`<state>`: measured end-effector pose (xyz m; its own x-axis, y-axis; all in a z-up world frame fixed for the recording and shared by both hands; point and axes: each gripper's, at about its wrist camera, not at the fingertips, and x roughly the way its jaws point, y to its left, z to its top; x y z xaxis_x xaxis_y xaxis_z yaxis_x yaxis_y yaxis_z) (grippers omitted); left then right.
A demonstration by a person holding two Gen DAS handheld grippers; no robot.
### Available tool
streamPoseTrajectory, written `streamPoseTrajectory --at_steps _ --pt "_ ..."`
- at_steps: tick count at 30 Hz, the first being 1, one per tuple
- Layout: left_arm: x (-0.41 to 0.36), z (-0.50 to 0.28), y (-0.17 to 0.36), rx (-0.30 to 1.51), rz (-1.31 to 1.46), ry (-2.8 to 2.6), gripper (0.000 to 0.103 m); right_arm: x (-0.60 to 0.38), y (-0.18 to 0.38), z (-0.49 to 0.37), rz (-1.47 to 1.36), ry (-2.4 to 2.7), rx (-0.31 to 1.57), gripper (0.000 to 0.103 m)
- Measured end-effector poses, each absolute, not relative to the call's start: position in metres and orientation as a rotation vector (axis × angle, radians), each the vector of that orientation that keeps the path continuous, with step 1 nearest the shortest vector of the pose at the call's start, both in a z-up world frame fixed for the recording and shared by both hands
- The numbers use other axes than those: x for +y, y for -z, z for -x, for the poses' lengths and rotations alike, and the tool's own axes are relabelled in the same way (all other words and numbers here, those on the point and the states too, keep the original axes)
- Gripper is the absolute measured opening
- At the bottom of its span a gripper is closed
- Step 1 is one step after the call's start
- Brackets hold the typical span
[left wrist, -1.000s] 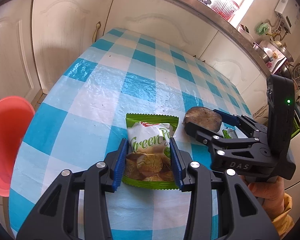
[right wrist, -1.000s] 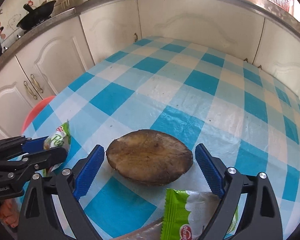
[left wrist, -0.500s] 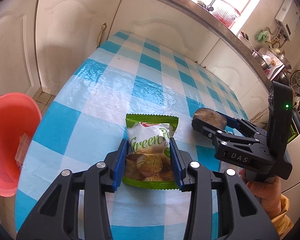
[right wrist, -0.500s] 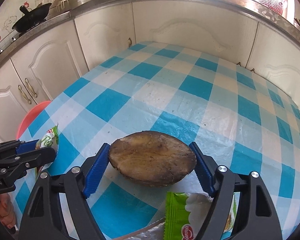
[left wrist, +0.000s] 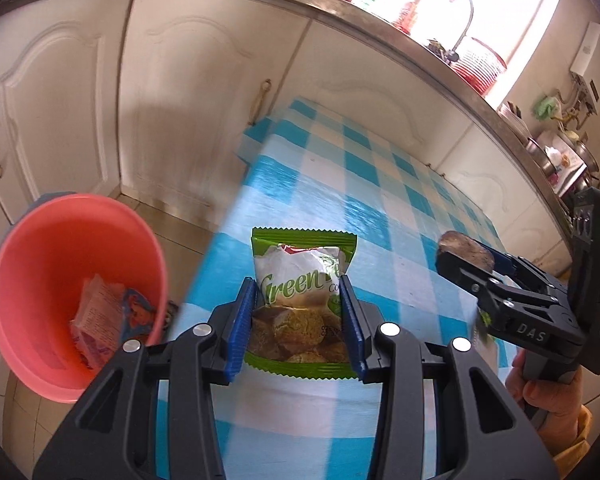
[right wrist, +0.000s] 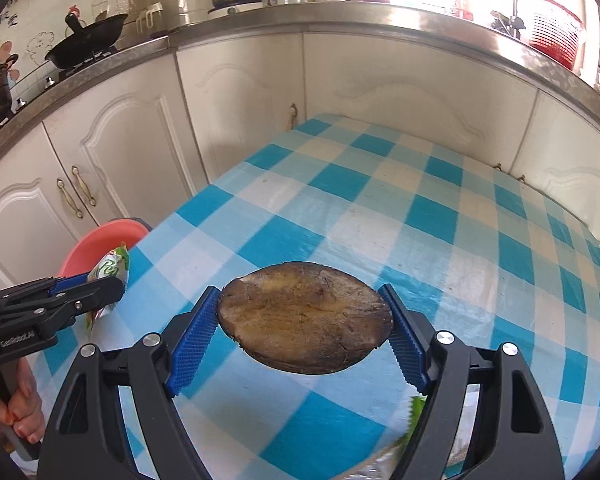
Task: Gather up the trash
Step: 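Carry packet and brown object over the red bucket and open both tools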
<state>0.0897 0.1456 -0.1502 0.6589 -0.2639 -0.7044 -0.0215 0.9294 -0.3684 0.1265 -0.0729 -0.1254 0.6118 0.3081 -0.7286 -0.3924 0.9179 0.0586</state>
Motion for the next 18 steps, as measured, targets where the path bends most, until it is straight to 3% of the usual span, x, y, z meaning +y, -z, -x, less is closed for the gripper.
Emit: streamPoseTrajectory --at_steps 18 --pt "0.248 -0.068 0.168 0.848 0.364 -0.140 0.042 0.083 0.109 -0.103 0.267 -0.698 0.799 0.079"
